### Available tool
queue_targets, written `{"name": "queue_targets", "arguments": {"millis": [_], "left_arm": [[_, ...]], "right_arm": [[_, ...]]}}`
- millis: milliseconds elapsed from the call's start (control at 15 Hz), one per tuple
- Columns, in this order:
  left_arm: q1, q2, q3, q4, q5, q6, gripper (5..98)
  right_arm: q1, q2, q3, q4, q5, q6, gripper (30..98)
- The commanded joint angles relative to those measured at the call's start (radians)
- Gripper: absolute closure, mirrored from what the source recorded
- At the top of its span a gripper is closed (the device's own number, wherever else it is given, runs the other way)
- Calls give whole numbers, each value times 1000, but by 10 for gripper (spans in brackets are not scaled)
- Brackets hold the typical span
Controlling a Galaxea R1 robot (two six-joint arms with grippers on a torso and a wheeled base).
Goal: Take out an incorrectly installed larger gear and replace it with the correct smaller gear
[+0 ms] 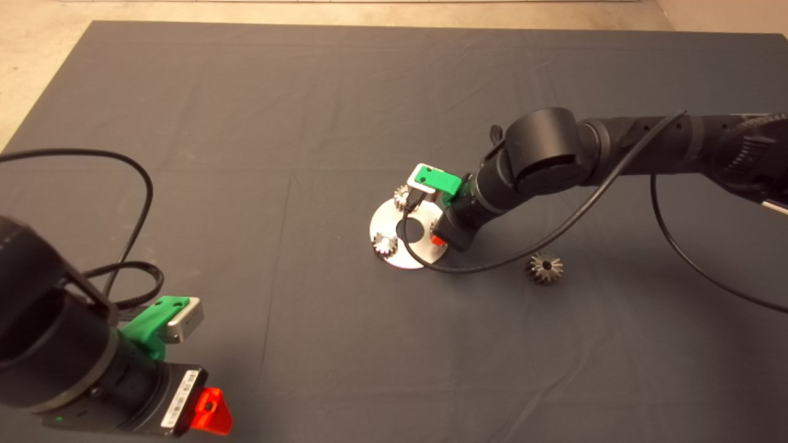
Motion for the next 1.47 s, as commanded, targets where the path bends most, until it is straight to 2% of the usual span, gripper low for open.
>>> {"name": "queue_targets", "arguments": {"millis": [0,1400], "left_arm": [[-5,-4,14,2,133,-2,61],[-5,-4,14,2,133,-2,61]], "right_arm": [[18,-2,11,-20,-14,-1,890],[17,7,8,-21,-14,-1,888]]}}
